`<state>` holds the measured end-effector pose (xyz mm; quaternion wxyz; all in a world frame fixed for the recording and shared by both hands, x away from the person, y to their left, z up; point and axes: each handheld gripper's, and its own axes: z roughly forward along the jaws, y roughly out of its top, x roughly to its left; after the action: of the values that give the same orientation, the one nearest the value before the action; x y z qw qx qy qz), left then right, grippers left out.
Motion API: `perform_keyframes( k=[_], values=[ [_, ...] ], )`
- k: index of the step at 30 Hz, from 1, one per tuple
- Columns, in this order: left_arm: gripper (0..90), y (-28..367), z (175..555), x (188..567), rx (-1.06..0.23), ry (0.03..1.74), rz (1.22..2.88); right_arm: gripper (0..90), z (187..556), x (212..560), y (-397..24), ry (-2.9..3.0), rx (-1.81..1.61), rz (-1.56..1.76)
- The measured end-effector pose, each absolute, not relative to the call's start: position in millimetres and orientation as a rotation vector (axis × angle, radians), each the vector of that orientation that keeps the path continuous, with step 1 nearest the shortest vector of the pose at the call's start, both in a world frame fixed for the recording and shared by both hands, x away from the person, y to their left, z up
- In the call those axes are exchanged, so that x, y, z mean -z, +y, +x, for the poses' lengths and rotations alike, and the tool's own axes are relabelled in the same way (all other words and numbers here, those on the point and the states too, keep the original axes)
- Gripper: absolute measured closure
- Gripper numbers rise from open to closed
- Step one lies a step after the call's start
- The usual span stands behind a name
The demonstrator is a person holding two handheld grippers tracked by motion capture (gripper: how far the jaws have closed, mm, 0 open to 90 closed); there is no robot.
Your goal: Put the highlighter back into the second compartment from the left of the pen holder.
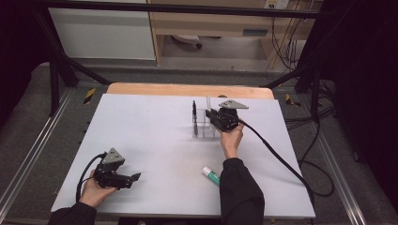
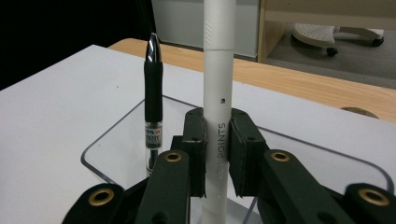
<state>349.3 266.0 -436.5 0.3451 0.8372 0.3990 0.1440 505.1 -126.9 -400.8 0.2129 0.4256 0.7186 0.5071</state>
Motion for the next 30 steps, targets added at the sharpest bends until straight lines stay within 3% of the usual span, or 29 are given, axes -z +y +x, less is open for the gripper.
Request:
perform_keyframes(
  k=[9, 15, 19, 24, 30],
  values=[
    [12.5, 266, 349, 437, -0.369, 1.032, 2.176, 77.0, 503, 407, -125, 2.05, -1.335, 1.159],
    [12.5, 265, 349, 437, -0.374, 1.03, 2.183, 65.5, 492, 395, -135, 2.044, -1.329, 1.11],
    [12.5, 265, 349, 437, -0.372, 1.033, 2.186, 50.9, 480, 384, -142, 2.065, -1.335, 1.077],
    [12.5, 264, 349, 437, -0.375, 1.033, 2.187, 26.0, 463, 376, -148, 2.154, -1.308, 1.071],
    [12.5, 264, 349, 437, -0.377, 1.03, 2.193, 11.2, 443, 376, -158, 2.229, -1.318, 1.073]
  ],
)
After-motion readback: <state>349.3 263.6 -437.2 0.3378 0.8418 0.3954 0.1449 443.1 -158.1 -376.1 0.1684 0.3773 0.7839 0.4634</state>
